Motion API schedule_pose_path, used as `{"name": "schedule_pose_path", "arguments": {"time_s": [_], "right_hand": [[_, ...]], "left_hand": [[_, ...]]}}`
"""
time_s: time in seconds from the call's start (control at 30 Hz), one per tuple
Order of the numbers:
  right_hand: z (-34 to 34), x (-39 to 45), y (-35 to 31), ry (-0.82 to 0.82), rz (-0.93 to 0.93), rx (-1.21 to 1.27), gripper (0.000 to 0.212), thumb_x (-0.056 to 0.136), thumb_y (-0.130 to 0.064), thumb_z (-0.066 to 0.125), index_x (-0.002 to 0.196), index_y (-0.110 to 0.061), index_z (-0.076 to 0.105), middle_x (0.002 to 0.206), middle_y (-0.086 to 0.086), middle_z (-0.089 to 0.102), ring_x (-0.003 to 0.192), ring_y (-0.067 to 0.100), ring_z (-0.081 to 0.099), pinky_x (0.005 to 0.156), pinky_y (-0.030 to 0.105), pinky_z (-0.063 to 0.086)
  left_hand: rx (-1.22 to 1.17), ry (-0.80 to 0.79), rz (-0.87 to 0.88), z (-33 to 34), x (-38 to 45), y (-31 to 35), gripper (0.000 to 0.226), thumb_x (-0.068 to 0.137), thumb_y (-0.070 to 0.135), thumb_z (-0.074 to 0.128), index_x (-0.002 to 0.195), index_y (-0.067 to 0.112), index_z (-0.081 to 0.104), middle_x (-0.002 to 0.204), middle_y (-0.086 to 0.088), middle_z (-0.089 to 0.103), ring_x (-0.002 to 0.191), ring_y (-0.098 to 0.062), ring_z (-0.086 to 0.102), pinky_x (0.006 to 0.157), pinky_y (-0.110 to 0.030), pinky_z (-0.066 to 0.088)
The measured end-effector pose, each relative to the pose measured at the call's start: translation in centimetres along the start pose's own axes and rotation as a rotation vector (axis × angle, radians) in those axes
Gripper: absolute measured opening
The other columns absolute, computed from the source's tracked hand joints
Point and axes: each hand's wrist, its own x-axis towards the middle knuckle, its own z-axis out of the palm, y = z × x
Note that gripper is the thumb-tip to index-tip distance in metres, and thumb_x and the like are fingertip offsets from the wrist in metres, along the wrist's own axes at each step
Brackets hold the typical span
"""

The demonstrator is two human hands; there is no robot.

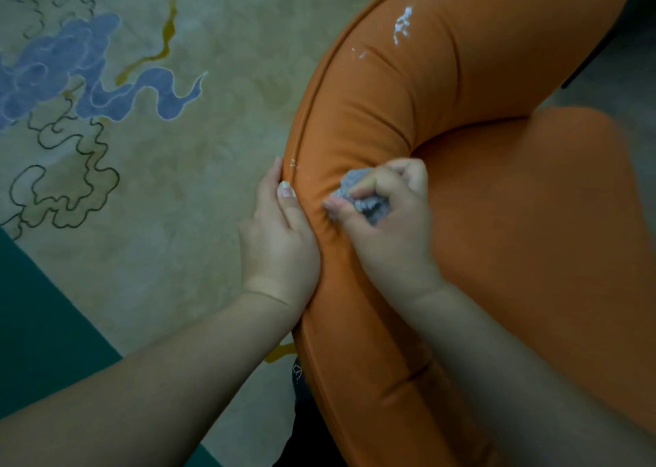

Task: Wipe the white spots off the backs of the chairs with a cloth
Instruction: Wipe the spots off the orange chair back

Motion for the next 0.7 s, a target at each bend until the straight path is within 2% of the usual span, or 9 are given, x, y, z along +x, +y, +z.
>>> {"name": "schedule_pose_path", "arguments": {"time_s": [0.07,0.17,0.27,0.33,0.4,0.43,0.57,0.7], "right_hand": [[0.4,1.0,0.3,0.017,-0.033,0.004,0.022,0.07,-0.019,0.08,0.075,-0.015,0.06,0.096,0.008,0.044,0.092,0.017,0.053,0.087,0.02,0.043],[-0.8,-0.8,1.1,-0.039,-0.025,0.012,0.023,0.072,-0.026,0.077,0.078,-0.021,0.057,0.096,0.0,0.043,0.092,0.005,0.05,0.086,0.009,0.037],[-1.5,-2.3,0.7,-0.076,-0.039,0.007,0.018,0.077,-0.031,0.072,0.086,-0.023,0.059,0.099,-0.002,0.043,0.096,0.005,0.05,0.089,0.011,0.038],[-0.9,-0.7,-0.1,-0.097,-0.043,-0.021,0.027,0.078,-0.026,0.075,0.102,-0.02,0.063,0.104,0.004,0.046,0.098,0.011,0.052,0.092,0.018,0.042],[0.4,2.2,-1.3,-0.111,-0.09,-0.058,0.045,0.077,-0.02,0.077,0.12,-0.018,0.06,0.108,0.009,0.047,0.1,0.012,0.052,0.096,0.014,0.038],[1.1,3.7,-1.9,-0.13,-0.114,-0.078,0.048,0.077,-0.019,0.077,0.122,-0.015,0.06,0.107,0.01,0.047,0.1,0.013,0.052,0.096,0.01,0.035],[1.7,5.7,-2.8,-0.237,-0.173,-0.158,0.038,0.078,-0.018,0.076,0.114,-0.009,0.067,0.104,0.012,0.049,0.099,0.012,0.05,0.093,0.006,0.031],[0.4,2.1,-3.0,-0.336,-0.243,-0.125,0.032,0.077,-0.016,0.073,0.107,-0.008,0.069,0.098,0.006,0.046,0.093,0.016,0.051,0.089,0.016,0.039]], "left_hand": [[-0.013,-0.003,0.002,0.1,0.0,0.0,0.041,0.102,0.025,0.032,0.14,0.02,0.046,0.135,-0.001,0.056,0.115,-0.005,0.044,0.083,0.002,0.026],[-0.025,-0.003,0.008,0.1,-0.2,-0.1,0.045,0.099,0.03,0.03,0.14,0.02,0.047,0.133,0.001,0.057,0.114,-0.003,0.042,0.08,0.004,0.027],[-0.031,-0.003,0.007,0.0,-0.2,-0.1,0.041,0.102,0.024,0.033,0.14,0.018,0.046,0.132,-0.001,0.058,0.114,-0.003,0.042,0.077,0.011,0.022],[-0.041,-0.006,0.005,0.0,-0.2,-0.1,0.043,0.101,0.027,0.032,0.14,0.017,0.047,0.132,-0.002,0.058,0.113,-0.005,0.045,0.078,0.011,0.022],[-0.049,-0.007,0.009,-0.1,-0.2,0.0,0.05,0.095,0.033,0.029,0.14,0.017,0.047,0.133,-0.001,0.058,0.114,-0.008,0.049,0.082,0.007,0.025],[-0.056,-0.007,0.016,-0.1,-0.1,0.1,0.053,0.093,0.034,0.028,0.139,0.017,0.047,0.133,-0.001,0.058,0.115,-0.008,0.048,0.084,0.004,0.026],[-0.072,-0.023,0.013,-0.1,-0.1,0.1,0.054,0.092,0.036,0.027,0.14,0.019,0.046,0.134,-0.001,0.057,0.114,-0.008,0.047,0.086,-0.004,0.028],[-0.101,-0.035,-0.008,-0.2,-0.1,0.0,0.056,0.089,0.035,0.028,0.139,0.019,0.047,0.127,-0.003,0.062,0.111,-0.012,0.054,0.085,-0.01,0.035]]}}
